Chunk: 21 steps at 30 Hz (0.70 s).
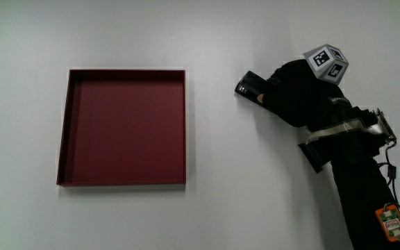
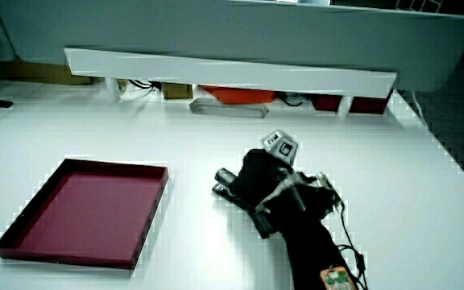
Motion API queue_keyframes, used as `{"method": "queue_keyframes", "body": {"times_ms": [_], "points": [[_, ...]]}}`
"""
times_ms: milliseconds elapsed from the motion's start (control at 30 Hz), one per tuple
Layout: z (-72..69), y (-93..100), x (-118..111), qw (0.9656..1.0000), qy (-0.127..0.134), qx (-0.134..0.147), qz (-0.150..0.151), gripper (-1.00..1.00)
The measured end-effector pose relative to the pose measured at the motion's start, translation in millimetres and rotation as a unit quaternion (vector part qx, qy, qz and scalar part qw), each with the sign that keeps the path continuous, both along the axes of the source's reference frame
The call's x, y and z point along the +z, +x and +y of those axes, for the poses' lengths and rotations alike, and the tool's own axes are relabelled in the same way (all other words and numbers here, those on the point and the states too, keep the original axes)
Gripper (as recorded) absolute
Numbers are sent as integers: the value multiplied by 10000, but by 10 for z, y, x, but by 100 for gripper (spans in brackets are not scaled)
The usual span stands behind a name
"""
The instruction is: Pick stapper from desk
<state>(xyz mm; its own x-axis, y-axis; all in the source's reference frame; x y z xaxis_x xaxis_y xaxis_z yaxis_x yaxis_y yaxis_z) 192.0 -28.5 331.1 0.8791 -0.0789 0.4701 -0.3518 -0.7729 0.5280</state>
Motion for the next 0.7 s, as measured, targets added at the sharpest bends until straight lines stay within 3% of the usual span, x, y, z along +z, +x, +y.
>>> {"method": "queue_keyframes", "body": {"times_ms": [33,133,200,267,333,367,400,433,467,633,700], "points": [[-51,-7,-10,9995,-270,81,114,0],[-221,52,131,9984,-498,261,6,0],[-335,82,225,9985,-495,222,-50,0],[-440,109,325,9963,-752,408,-119,0],[-541,147,472,9983,-421,303,-276,0],[-585,169,556,9977,-537,316,-259,0],[-612,145,547,9941,-930,498,-266,0],[-638,147,583,9913,-1133,661,-96,0],[-692,171,688,9964,-641,490,-268,0],[-825,189,962,9937,-880,608,-333,0],[-857,199,1088,9920,-1021,703,-230,0]]}}
